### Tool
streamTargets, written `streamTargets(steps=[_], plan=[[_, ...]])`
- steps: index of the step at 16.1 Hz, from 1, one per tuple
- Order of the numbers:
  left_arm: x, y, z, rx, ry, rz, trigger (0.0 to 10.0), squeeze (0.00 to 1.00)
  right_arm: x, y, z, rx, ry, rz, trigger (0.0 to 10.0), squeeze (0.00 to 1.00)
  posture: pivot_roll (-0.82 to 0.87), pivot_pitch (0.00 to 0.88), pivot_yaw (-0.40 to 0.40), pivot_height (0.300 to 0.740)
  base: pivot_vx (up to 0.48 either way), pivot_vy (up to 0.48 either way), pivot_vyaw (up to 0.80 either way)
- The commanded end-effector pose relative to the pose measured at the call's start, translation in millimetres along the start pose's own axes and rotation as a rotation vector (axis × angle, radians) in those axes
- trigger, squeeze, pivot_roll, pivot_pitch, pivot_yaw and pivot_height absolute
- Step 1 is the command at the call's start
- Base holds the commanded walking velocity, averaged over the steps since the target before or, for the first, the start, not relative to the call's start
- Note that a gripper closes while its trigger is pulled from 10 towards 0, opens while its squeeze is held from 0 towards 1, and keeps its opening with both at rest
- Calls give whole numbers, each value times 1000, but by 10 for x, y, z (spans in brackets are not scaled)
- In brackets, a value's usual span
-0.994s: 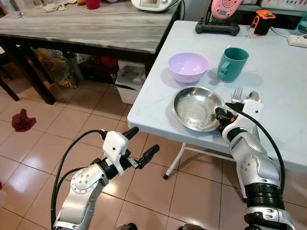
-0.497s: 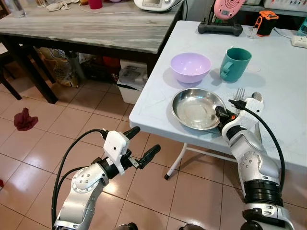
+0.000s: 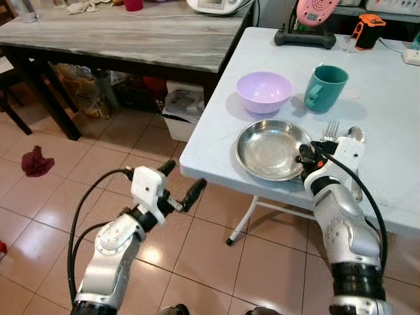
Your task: Setting the table
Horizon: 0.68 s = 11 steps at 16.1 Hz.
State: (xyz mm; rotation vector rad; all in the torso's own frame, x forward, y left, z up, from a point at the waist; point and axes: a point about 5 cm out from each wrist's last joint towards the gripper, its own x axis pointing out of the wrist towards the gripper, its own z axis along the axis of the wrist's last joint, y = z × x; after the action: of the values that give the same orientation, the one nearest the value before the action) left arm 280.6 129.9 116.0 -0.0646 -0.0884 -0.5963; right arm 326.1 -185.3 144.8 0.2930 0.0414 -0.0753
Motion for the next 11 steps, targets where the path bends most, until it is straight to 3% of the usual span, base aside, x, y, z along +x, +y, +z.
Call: streamTargets(steps=[1, 3, 7, 11], plan=[[-4, 77, -38, -31, 16, 49, 10000, 0, -52, 15, 21, -42, -34, -18, 10000, 0, -229, 125, 50, 740, 0, 0, -581], [22, 107, -27, -41, 6, 77, 10000, 0, -84, 31, 46, -60, -60, -27, 10000, 0, -230, 124, 51, 740, 0, 0, -675], [130, 181, 4, -89, -31, 157, 10000, 0, -112, 48, 122, -108, -116, -44, 10000, 0, -243, 111, 47, 740, 0, 292, -781], [161, 169, -4, -95, -36, 159, 10000, 0, -116, 29, 138, -117, -134, -66, 10000, 0, -244, 106, 50, 740, 0, 349, -780]])
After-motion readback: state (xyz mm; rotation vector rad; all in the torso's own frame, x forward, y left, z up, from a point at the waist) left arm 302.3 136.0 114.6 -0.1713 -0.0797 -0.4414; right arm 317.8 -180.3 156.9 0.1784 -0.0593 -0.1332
